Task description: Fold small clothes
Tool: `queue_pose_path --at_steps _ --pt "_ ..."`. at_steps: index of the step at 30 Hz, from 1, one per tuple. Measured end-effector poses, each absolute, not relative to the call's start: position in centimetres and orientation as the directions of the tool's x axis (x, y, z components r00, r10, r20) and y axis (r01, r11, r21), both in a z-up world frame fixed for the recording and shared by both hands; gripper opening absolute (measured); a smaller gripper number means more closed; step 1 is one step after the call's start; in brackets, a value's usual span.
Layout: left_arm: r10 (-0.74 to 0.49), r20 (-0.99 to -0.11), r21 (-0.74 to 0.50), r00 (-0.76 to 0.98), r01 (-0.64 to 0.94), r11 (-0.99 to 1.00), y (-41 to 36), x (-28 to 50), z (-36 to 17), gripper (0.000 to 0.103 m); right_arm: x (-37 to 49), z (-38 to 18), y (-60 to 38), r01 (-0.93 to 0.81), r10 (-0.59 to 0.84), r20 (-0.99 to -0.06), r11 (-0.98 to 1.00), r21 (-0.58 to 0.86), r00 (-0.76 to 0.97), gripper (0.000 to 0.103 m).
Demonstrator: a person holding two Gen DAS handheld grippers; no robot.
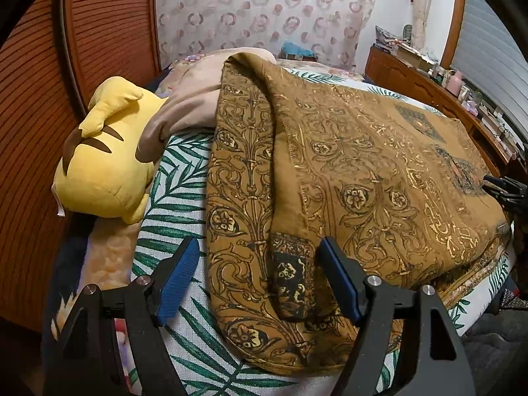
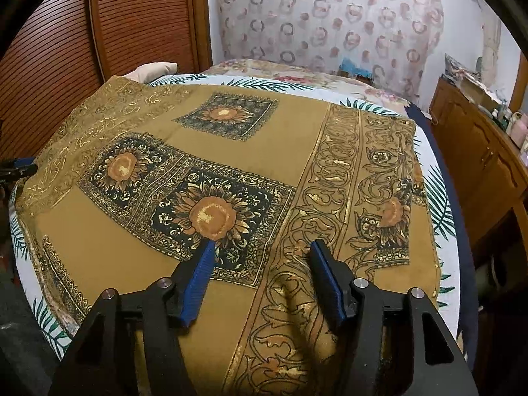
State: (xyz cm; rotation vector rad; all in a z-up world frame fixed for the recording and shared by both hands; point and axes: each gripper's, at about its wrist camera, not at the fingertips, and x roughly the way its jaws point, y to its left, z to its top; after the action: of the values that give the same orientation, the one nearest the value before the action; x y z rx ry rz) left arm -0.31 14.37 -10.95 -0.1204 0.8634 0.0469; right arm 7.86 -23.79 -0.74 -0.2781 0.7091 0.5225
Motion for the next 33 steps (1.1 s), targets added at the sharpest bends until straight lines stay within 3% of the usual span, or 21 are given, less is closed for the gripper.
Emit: queue_pose_path --at_steps 5,10,15,33 --pt "-0.023 -0.75 -0.095 0.661 -0.073 0.993 13.9 -0.4 -11.0 0.074 7.7 -0.8 -23.8 -0.543 0.359 -0.68 0.837 -0.068 0.639 0.066" --pt "-0.076 -0.744 -0.132 0.664 -0.034 0.991 13.5 -0.3 -10.7 0.033 7.5 -0.8 -24.1 -0.542 0.36 -0.679 0.838 -0.066 0.64 0.067" --pt "-0.098 -0.738 -0.144 0.668 -0.015 0.989 13.2 -0.3 -10.4 0.011 7.3 -0.8 -24.3 -0.54 0.359 -0.678 0.839 -0.068 0.642 0.067" --pt "-0.187 -0.523 -0.162 0.832 0.119 0.98 9.3 -1.0 -2.2 0.006 7.3 -0.8 -24.7 -0.542 0.36 -0.679 0.838 -0.066 0.639 0.07"
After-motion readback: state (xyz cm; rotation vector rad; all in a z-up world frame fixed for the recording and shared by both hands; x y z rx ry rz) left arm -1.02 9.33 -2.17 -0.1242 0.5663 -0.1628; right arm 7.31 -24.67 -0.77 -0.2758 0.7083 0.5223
